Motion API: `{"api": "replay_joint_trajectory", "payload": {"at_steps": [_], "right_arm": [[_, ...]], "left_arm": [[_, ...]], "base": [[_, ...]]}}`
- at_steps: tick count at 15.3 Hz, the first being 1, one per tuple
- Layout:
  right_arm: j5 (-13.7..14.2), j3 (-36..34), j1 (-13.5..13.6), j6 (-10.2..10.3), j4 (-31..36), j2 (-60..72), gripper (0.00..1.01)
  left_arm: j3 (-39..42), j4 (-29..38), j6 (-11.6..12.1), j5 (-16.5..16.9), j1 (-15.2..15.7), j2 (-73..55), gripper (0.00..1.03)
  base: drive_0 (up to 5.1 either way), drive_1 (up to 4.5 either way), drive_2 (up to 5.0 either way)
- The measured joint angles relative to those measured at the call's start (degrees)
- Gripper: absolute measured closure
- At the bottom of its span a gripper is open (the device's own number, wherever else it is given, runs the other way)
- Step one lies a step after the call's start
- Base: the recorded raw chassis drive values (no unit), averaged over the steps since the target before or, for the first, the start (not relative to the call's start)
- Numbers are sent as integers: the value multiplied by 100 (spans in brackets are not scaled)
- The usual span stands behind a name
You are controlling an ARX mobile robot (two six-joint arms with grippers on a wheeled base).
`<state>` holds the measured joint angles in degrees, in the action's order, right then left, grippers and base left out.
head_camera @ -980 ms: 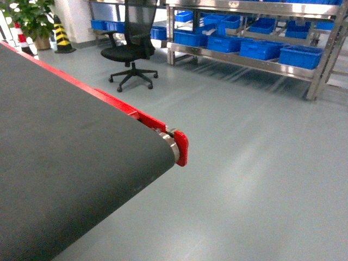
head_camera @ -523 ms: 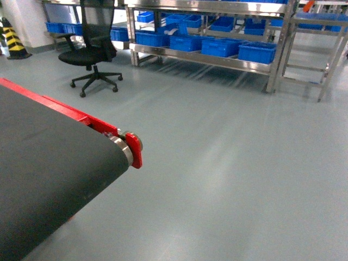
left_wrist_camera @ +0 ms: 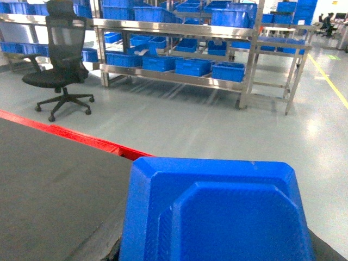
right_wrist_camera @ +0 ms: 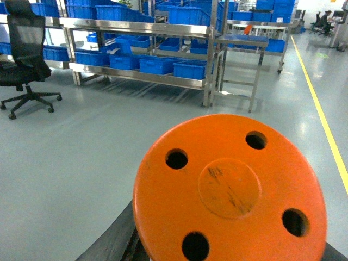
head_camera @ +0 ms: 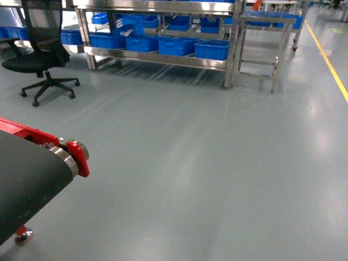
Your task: Sort blue parts and orange caps into right shelf containers
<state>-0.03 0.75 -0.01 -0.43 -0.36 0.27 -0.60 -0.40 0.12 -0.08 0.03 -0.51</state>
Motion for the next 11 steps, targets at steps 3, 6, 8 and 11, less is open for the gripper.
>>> {"api": "replay_joint_trajectory", "payload": {"at_steps": [3, 6, 8, 11], "right_arm": [[0, 0, 0, 0, 0, 0, 57], [0, 0, 0, 0, 0, 0, 57], [0, 0, 0, 0, 0, 0, 57], [0, 0, 0, 0, 0, 0, 57]], "left_arm": [[2, 2, 0, 0, 0, 0, 59], [0, 0, 0, 4, 0, 0, 59], [0, 0, 0, 4, 0, 0, 59], [0, 2, 0, 4, 0, 0, 59]], "base": [[-168, -168, -168], [-149, -149, -149], [-149, -149, -149], [-149, -149, -149]]}}
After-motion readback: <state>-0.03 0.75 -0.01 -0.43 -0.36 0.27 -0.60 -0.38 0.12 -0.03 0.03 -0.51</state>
